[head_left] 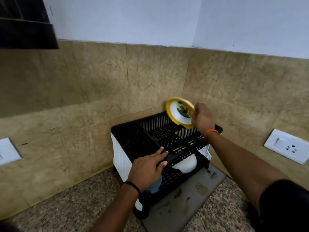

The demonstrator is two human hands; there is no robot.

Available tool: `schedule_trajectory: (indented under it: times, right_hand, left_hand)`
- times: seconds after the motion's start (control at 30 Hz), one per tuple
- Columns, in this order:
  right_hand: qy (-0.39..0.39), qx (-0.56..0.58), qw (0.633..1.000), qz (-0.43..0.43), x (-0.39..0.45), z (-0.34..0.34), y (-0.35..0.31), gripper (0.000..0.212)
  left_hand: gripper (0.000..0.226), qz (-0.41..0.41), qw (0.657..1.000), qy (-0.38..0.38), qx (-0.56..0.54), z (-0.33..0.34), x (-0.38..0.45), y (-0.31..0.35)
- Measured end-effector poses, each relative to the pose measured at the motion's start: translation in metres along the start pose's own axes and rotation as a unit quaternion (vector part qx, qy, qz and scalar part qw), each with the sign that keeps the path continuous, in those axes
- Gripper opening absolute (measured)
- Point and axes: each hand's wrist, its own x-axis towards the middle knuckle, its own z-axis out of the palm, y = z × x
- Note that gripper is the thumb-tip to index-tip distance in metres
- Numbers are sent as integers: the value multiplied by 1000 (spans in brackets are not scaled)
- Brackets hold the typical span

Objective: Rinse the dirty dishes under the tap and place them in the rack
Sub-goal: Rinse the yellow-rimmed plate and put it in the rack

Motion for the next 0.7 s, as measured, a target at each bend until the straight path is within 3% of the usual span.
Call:
schedule_trajectory:
  times: [0.1, 0.33, 0.43, 0.57, 0.7]
  right_hand:
    - [-49, -91, 980, -168, -11, 19, -13, 22]
    - [-76, -155, 933, -316, 2, 12, -8, 25]
    - [-72, -115, 947, -293, 3, 11, -2, 17]
    - [18, -29, 981, -190, 24, 5, -7, 8]
    - [53, -92, 964, -245, 48, -8, -10, 3]
  left_hand:
    - [45, 4, 1000, 3, 4, 0, -1, 1]
    - [46, -1, 1000, 1, 3, -2, -4, 0]
    - [45, -2, 1000, -1, 6, -4, -5, 2]
    - [46, -5, 1000, -7, 6, -6, -4, 3]
    - [47, -5, 1000, -8, 1, -5, -4, 3]
